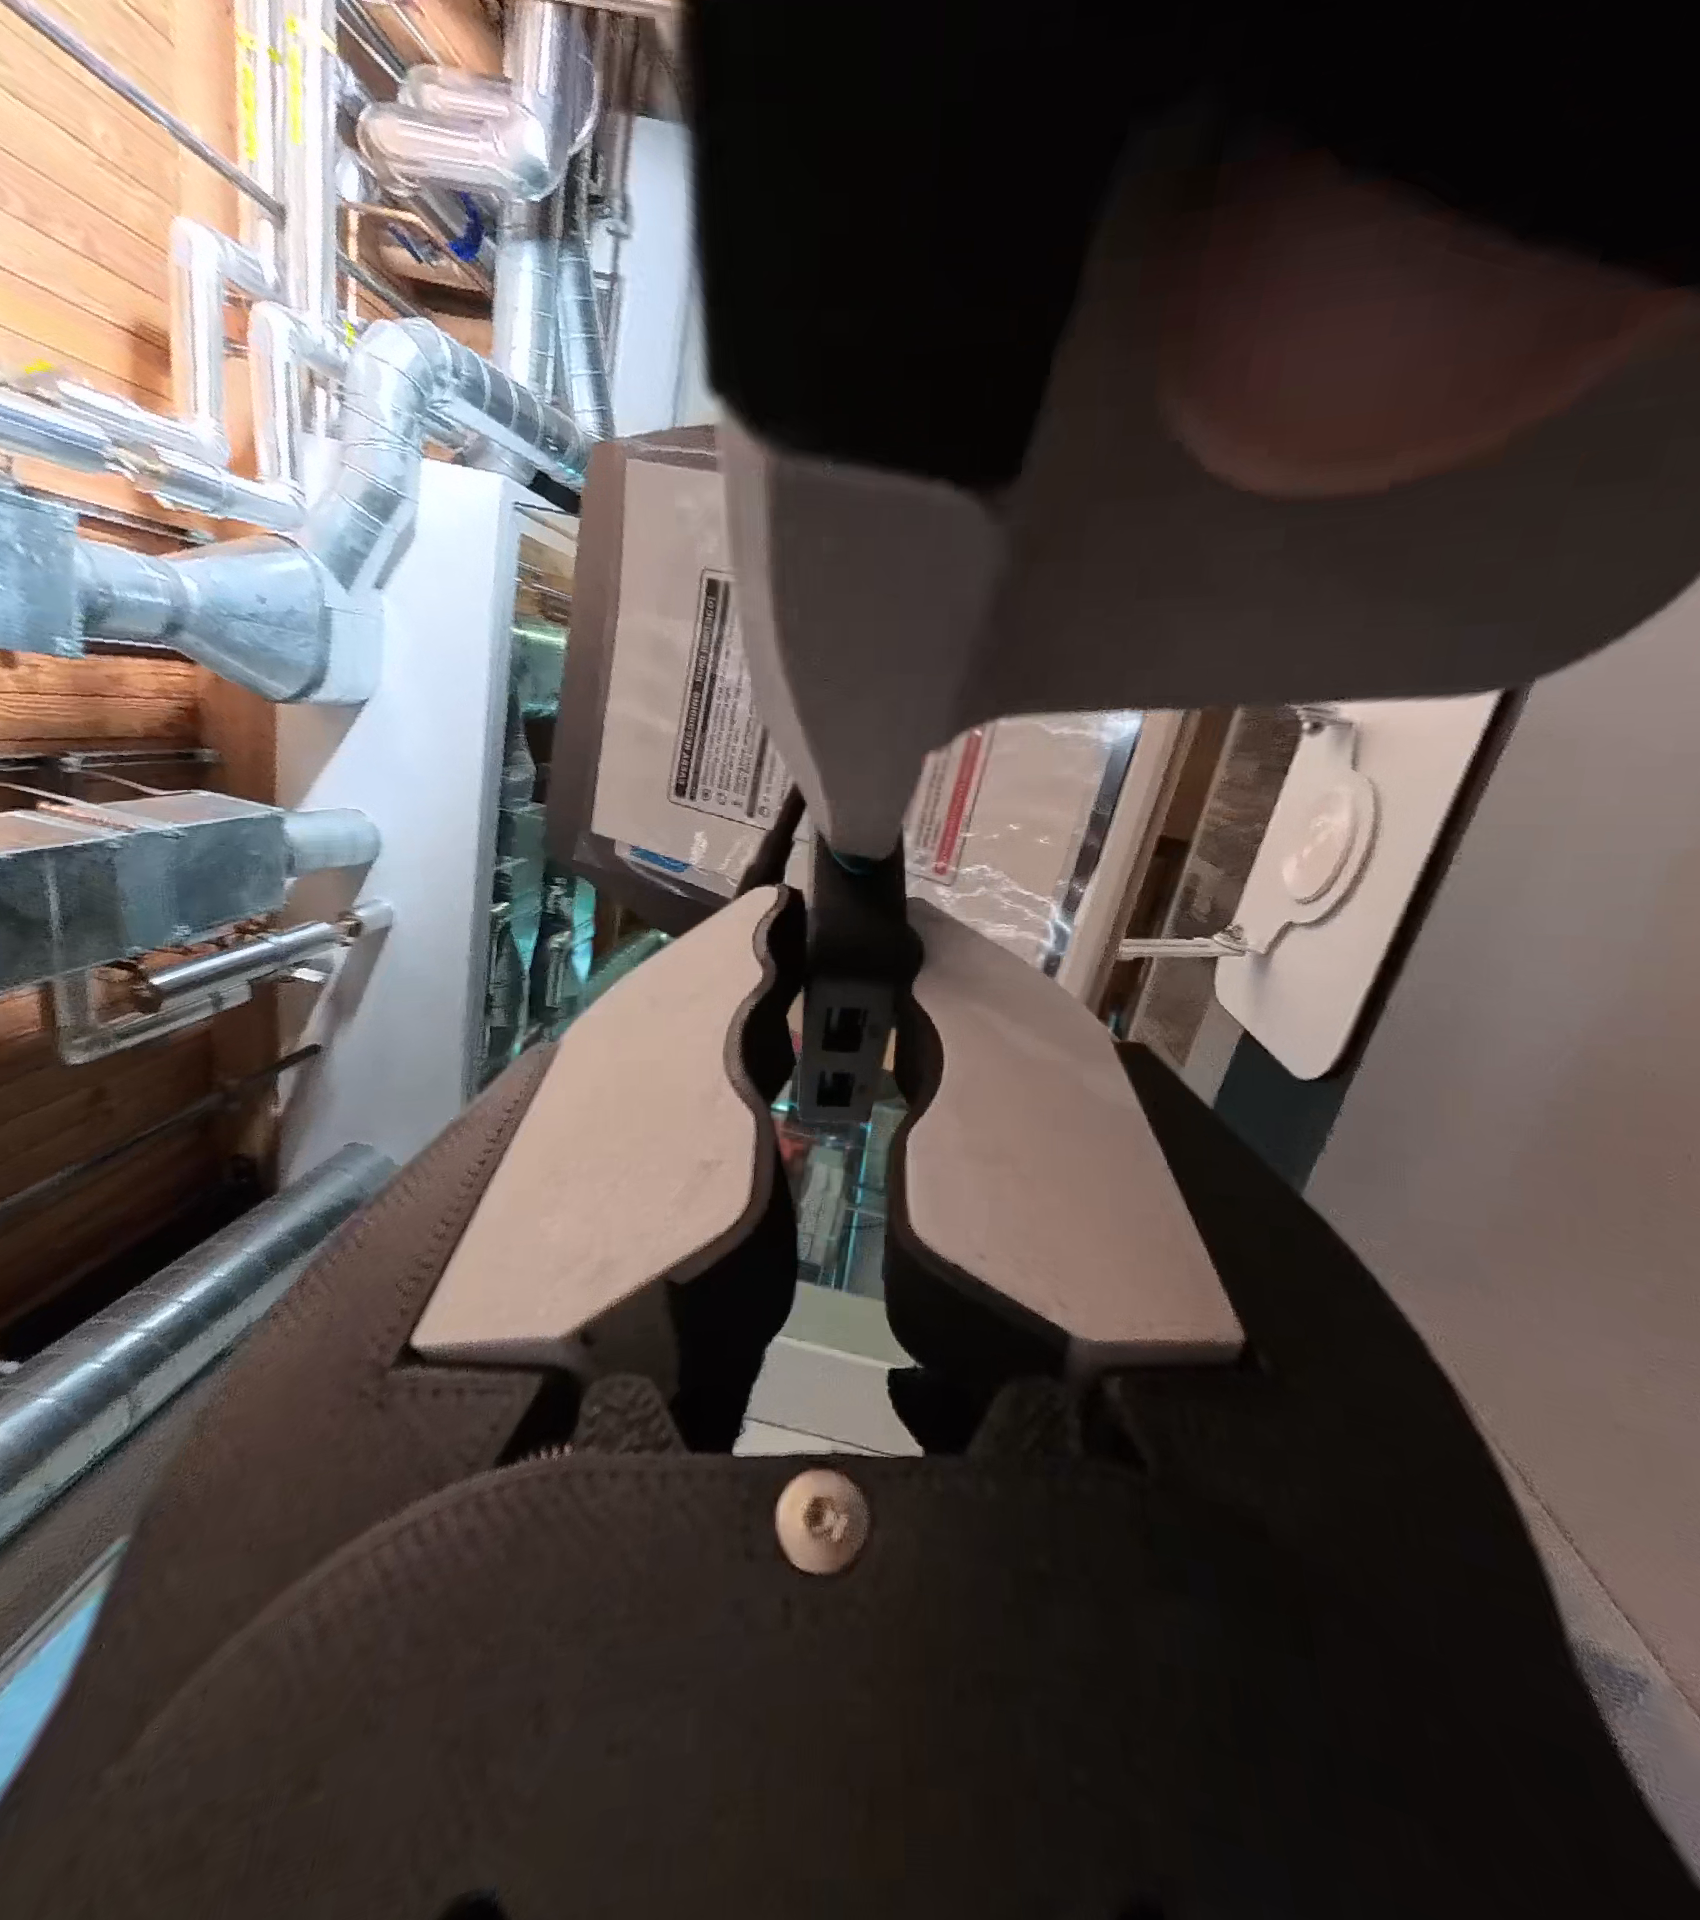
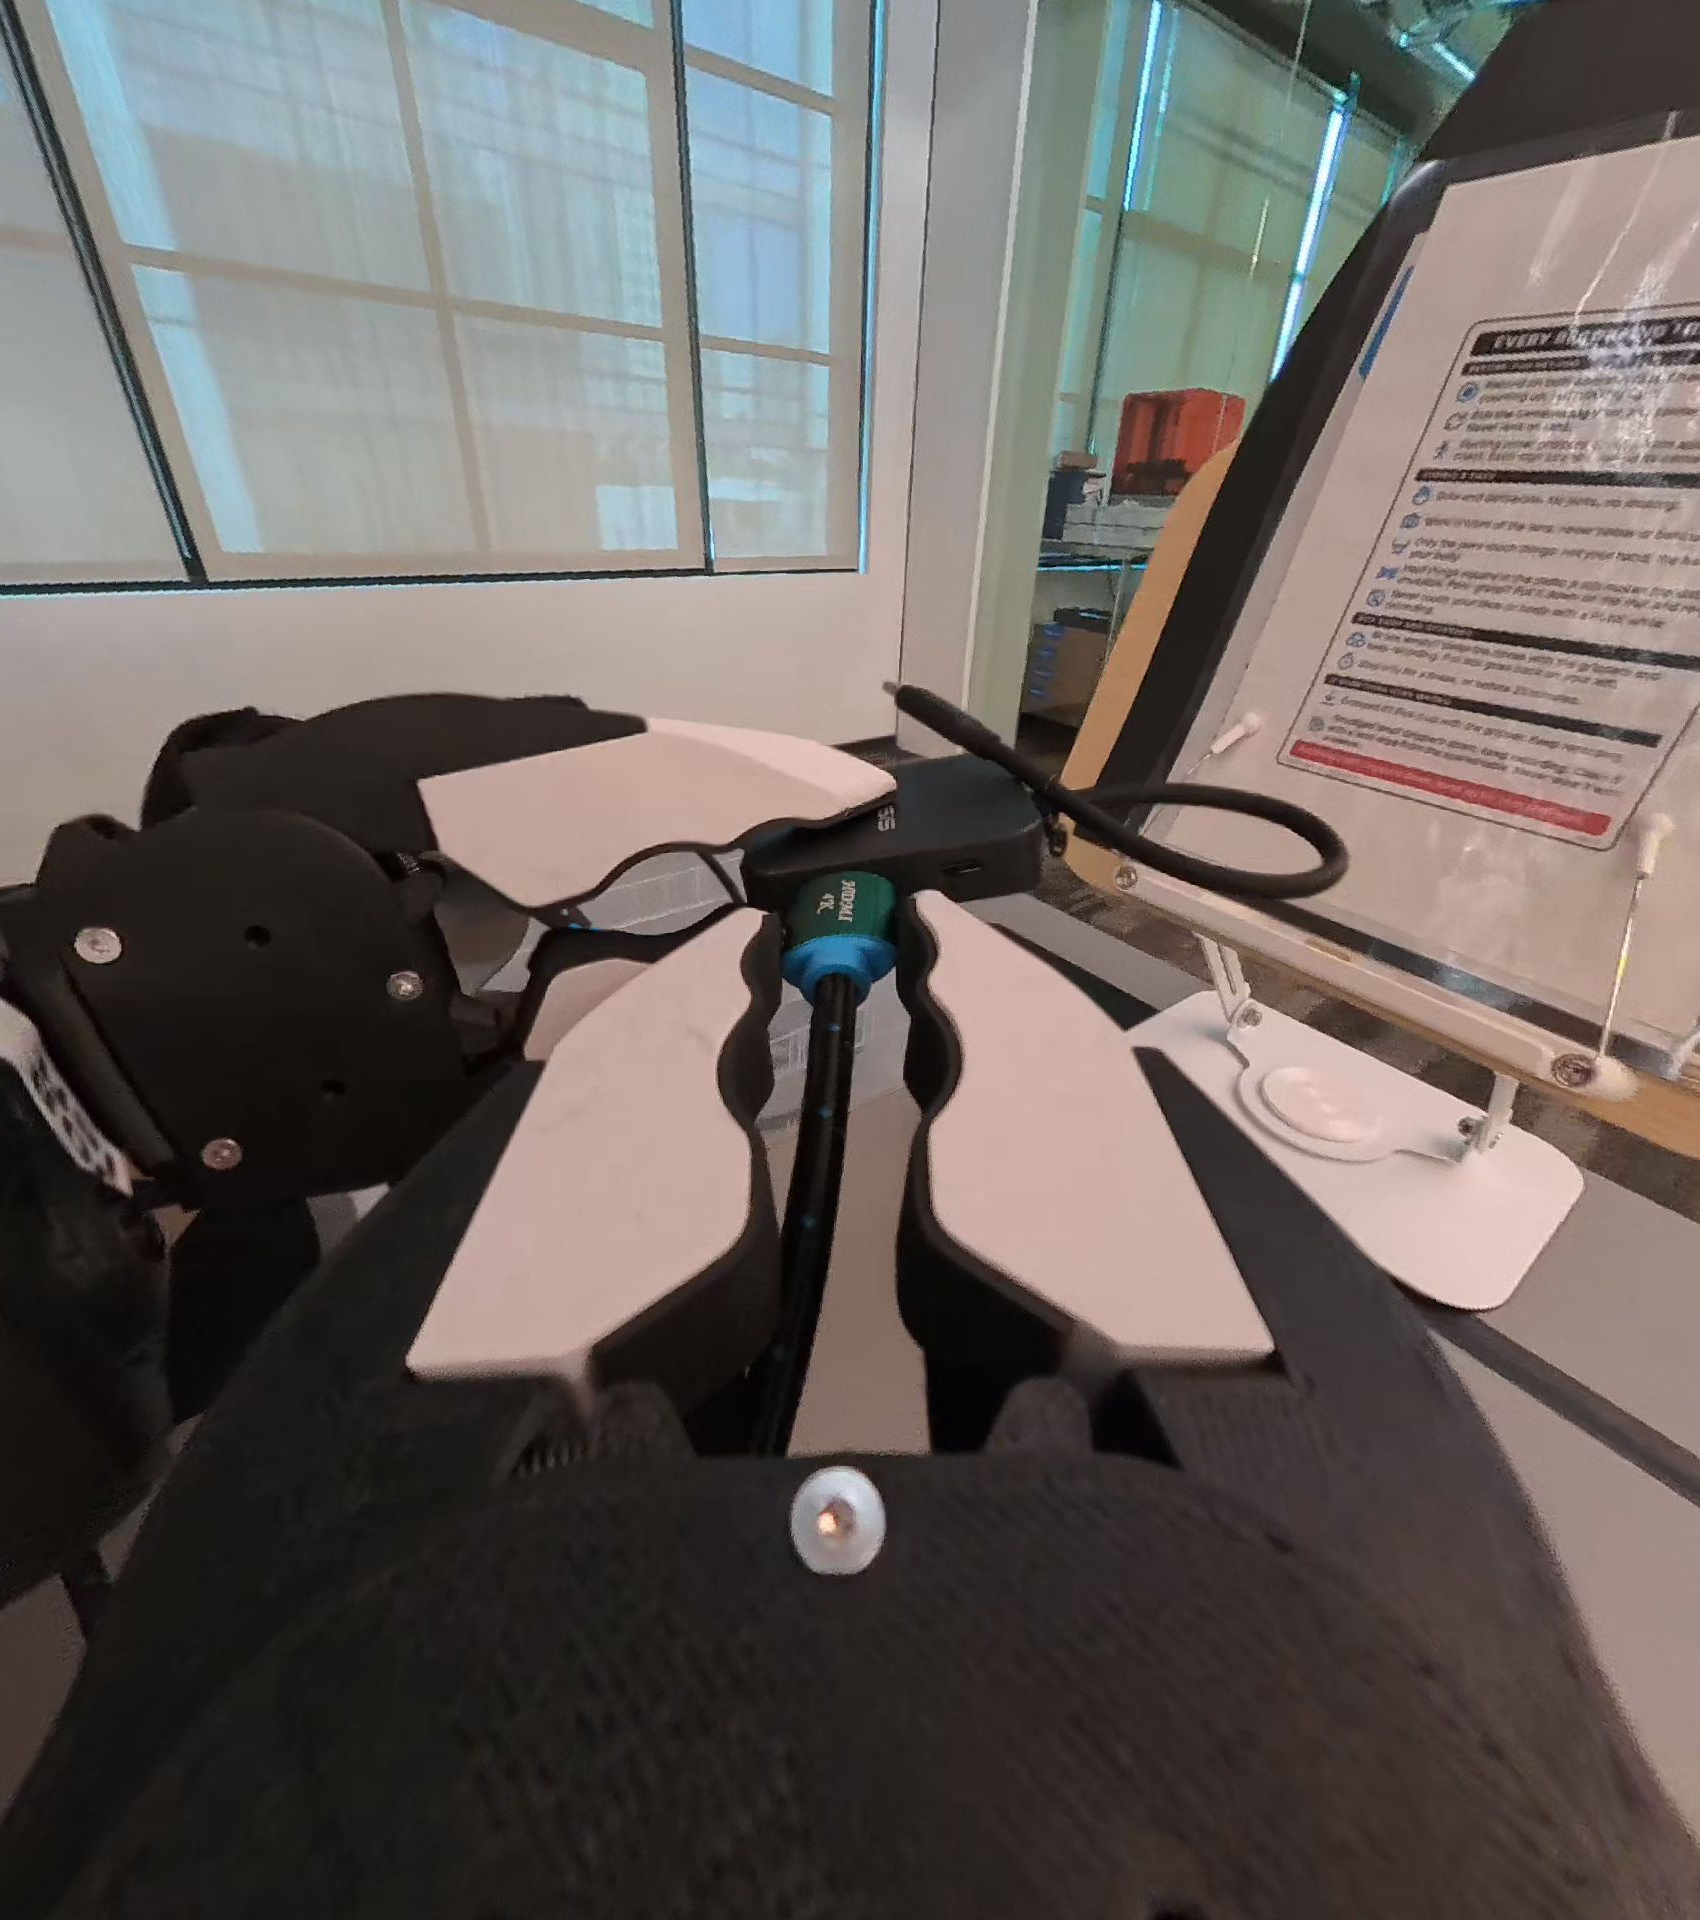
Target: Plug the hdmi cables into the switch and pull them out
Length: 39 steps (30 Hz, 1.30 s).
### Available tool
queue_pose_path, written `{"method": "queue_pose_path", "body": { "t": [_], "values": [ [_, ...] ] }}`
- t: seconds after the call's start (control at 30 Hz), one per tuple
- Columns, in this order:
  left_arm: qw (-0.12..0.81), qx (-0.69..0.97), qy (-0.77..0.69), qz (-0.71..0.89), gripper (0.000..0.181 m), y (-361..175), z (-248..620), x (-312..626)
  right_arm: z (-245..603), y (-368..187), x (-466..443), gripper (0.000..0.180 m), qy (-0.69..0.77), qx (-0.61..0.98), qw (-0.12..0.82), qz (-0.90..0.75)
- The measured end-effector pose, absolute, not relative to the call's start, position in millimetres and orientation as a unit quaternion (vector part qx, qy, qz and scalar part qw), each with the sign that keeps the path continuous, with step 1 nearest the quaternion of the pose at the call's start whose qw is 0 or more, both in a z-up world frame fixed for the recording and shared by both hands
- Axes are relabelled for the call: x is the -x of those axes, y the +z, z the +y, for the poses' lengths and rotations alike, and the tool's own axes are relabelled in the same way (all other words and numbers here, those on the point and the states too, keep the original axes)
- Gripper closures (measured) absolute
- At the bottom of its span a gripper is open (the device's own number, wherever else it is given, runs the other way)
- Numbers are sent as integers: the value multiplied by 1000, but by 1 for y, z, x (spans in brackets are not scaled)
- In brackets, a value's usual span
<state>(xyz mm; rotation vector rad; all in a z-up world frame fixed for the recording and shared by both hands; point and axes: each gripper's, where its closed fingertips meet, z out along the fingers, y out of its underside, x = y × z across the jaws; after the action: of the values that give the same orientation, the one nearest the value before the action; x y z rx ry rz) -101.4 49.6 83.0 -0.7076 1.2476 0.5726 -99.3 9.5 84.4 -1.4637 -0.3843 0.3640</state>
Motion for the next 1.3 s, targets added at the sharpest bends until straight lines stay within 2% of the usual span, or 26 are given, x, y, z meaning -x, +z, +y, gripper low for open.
{"method": "queue_pose_path", "body": {
  "t": [0.13,0.23,0.27,0.4,0.43,0.6,0.7,0.93,1.3],
  "values": [
    [730,303,252,558,165,88,47,101,6,89,101,158,163,637,730,-183],
    [717,296,260,575,167,83,45,99,5,89,105,151,183,635,727,-190],
    [715,294,259,580,167,80,44,98,6,88,104,153,185,636,726,-186],
    [702,319,259,582,167,71,51,96,1,83,104,179,183,651,702,-221],
    [702,328,261,575,167,73,56,99,0,85,103,179,174,650,705,-225],
    [717,334,251,559,167,85,59,108,-7,105,100,161,109,618,742,-235],
    [720,331,241,560,167,85,54,105,-4,99,104,149,95,631,732,-239],
    [709,328,250,572,167,77,51,100,7,81,99,153,98,670,699,-230],
    [703,333,265,570,167,74,52,100,10,77,96,159,115,662,706,-224]
  ]
}}
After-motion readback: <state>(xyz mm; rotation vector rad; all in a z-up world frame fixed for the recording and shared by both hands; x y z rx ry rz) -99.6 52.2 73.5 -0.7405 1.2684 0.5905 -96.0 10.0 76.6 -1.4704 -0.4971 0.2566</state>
